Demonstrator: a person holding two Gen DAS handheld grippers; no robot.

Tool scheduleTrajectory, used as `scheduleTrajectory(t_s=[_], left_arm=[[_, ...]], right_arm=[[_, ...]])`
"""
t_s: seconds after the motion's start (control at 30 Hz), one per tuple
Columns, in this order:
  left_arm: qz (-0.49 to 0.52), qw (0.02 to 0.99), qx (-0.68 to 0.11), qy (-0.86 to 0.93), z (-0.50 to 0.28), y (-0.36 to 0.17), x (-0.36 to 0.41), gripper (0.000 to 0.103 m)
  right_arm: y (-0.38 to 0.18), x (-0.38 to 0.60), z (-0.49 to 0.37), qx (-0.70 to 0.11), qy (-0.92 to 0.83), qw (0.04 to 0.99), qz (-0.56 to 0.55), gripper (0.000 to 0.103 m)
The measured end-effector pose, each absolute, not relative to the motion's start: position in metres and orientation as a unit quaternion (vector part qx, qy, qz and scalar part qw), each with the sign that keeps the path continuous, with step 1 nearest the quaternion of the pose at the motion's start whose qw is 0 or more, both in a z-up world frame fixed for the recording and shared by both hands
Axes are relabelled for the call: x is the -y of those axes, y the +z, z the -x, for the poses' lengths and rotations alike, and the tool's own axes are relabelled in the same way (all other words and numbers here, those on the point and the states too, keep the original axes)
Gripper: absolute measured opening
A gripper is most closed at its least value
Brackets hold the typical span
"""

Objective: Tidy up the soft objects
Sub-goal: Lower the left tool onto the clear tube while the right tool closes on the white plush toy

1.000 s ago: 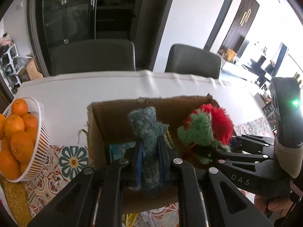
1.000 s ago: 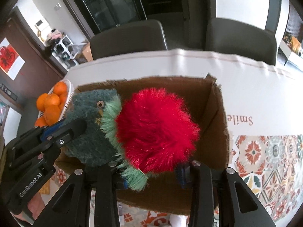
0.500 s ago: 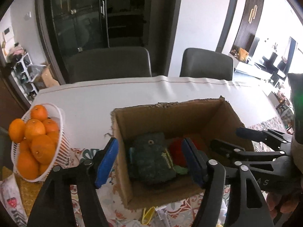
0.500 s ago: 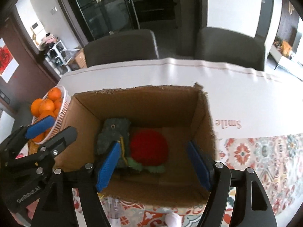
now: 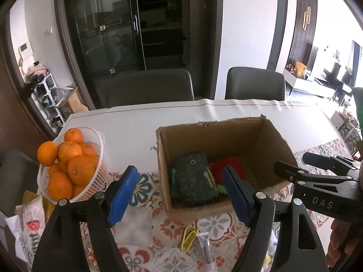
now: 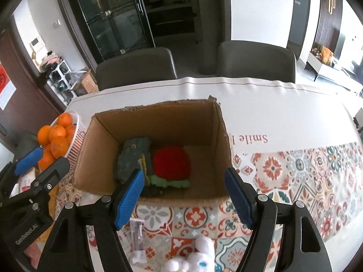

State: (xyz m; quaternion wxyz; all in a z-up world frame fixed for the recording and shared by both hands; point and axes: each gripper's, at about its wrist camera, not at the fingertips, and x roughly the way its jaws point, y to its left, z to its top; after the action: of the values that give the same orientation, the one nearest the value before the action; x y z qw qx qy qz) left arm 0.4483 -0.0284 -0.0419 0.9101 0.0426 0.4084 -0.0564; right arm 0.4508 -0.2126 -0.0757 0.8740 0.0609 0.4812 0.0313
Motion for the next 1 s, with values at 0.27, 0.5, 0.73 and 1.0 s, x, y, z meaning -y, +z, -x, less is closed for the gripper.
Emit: scheduleTrajectory(t_s=[0.27,0.5,0.73,1.0], left_arm=[[-0.051,0.904,-0.422,-0.053,-0.421,-0.044,0.028,0.079],[-0.063,0.894,-0.441,-0.054,-0.402,-0.057,0.032,0.081],[-0.069,0.880,-0.467,-0.055,-0.394,-0.078,0.037,0.081],[-0.068,0.854,-0.512,-0.063,-0.397,-0.113,0.040,0.081]], right_arm=[[-0.081,0.213,-0.423,-0.492,0.032,0.867,-0.071,0.074],[-0.097,0.216,-0.400,-0.509,0.023,0.857,-0.082,0.082],[-0.118,0.222,-0.388,-0.525,0.008,0.846,-0.089,0.082],[-0.148,0.227,-0.389,-0.556,-0.003,0.826,-0.087,0.082]])
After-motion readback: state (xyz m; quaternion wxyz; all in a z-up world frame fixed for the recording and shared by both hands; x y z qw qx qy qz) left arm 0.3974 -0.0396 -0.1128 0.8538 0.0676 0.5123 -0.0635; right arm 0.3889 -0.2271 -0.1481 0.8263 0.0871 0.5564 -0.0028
